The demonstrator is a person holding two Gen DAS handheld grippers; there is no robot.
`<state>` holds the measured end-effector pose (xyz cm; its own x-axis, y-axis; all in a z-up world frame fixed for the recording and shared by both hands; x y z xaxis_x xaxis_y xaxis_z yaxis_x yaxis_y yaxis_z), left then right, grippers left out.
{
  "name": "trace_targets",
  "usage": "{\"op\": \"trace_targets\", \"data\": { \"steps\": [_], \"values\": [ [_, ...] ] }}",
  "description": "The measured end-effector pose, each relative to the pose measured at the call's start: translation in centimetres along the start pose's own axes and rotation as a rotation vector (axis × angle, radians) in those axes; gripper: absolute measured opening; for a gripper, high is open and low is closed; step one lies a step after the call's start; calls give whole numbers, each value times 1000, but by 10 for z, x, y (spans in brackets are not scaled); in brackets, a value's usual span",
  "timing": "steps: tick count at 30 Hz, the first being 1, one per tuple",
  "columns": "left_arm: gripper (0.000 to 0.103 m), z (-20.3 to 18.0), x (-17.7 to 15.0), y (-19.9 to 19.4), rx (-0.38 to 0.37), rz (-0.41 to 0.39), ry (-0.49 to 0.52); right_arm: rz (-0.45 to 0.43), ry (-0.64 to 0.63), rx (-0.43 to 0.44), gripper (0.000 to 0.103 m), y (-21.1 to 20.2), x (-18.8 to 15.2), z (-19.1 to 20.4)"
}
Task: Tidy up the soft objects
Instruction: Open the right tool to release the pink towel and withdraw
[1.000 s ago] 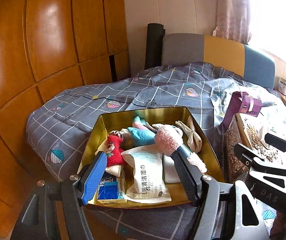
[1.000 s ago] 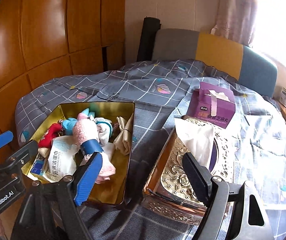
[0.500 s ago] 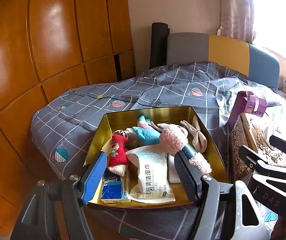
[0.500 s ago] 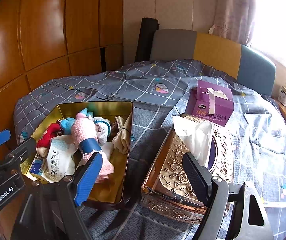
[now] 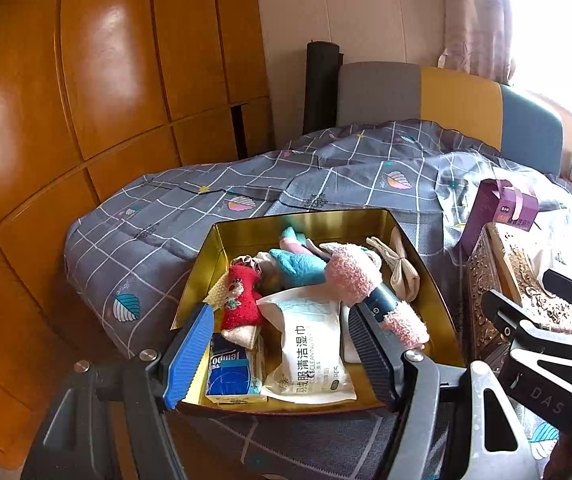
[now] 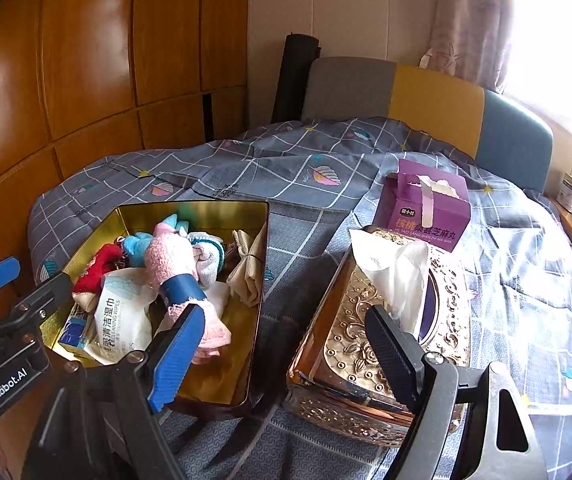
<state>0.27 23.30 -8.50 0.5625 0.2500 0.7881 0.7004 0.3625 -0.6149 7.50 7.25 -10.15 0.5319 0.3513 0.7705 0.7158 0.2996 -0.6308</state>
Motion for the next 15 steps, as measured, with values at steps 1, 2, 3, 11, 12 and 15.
{"op": "trace_targets", "data": {
  "steps": [1, 2, 3, 11, 12, 15],
  "values": [
    [71, 0, 0, -1, 1, -2, 2, 0, 0, 0, 83, 0, 0, 0],
    [71, 0, 0, -1, 2, -3, 2, 1, 0, 0, 83, 0, 0, 0],
    [71, 0, 0, -1, -1, -3, -1, 1, 0, 0, 83, 0, 0, 0],
    [71, 6, 2, -4, -8, -42, -32, -3, -3, -6, 83, -1, 0, 1],
    [71, 6, 3, -5, -5, -49, -29, -4, -2, -7, 83, -1, 0, 1],
    [71, 8, 5, -4, -15, -39, -43, -18, 0, -9, 83, -5, 1, -1]
  ]
}}
Point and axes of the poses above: each gripper's, at about its wrist camera, not at the fingertips, and y roughly the way its jaws point, z to its left, x to its top, the point moved 6 cm from there along y, roughly the way its jaws point, and after that the axes turned 5 degrees about -y, right-handed, at the moved point
